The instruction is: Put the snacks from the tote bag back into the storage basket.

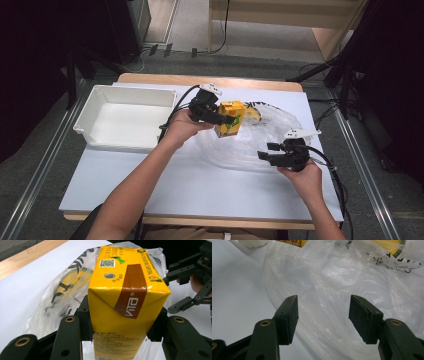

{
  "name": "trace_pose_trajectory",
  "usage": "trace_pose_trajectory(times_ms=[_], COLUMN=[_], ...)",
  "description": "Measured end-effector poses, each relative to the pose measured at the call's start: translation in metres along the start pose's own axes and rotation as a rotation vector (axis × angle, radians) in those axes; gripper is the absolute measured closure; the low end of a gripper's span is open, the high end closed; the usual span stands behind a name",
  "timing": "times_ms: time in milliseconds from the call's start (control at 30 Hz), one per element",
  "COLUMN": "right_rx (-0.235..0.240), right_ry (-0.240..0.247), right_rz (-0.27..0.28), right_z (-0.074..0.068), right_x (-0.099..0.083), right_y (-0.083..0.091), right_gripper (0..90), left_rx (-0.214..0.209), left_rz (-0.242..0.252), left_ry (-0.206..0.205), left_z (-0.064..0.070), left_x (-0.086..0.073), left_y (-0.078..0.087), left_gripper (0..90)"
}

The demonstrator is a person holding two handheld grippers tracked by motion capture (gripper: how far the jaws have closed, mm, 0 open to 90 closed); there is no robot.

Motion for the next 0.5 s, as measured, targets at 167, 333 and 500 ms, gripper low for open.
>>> trace_pose_trajectory(times_ms=[167,333,500], right_rx=[0.0,-0.005,0.013], right_ry=[0.005,0.006,-0.003], right_rz=[-0.014,-0.018,-0.018], right_z=[0.0,0.0,0.0], right_x=[0.001,0.001,0.001], right_y=[-0.002,-0.002,-0.002], right_gripper=[43.4,43.3,43.1], left_rx=[0.007,0.004,0.012], left_rz=[-0.006,0.005,0.005], left_ry=[0.002,0.011,0.014], left_z=[-0.002,-0.005,-0.007], left_x=[-0.002,-0.003,-0.005], left_y=[0.005,0.01,0.013], left_gripper=[52.1,52.1,52.1])
Point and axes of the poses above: each handheld gripper's, and its own axes: y roughly backward along the jaws, x roughly out of its top, z roughly to its right, the point moved 1 cm from there along -y, roughly forward along the jaws, and after that the axes turned 11 degrees about -z, right-handed, at the moved point
